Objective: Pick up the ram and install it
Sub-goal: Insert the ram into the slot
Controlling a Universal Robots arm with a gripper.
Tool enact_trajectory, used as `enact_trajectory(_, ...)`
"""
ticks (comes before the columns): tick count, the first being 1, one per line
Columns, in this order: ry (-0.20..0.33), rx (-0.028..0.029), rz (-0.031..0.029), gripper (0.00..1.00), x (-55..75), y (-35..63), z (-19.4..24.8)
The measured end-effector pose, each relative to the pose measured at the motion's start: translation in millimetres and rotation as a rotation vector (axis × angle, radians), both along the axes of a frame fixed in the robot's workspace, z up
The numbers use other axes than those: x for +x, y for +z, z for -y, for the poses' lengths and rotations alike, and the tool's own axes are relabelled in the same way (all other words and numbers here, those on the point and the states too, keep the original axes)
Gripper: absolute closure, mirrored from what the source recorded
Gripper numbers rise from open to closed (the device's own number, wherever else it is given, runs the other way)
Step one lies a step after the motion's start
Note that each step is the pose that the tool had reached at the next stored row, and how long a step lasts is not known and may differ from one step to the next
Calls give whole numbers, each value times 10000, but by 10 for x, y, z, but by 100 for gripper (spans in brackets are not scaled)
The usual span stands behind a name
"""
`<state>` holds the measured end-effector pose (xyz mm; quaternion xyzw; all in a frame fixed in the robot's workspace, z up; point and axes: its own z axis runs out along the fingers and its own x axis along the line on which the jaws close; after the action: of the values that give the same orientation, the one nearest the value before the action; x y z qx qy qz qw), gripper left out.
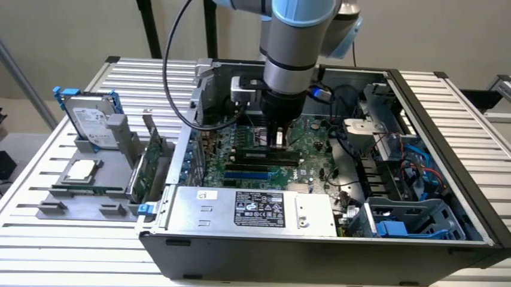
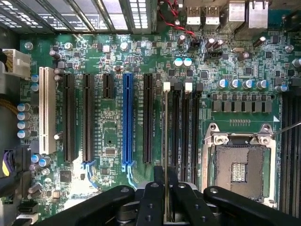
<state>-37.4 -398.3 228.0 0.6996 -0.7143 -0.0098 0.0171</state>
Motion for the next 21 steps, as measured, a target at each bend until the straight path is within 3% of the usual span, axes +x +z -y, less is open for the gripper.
enact_trajectory(10,10,-13,12,100,-13,-16,-36)
enact_trajectory(21,102,-28,47,100,-11,-30,-43)
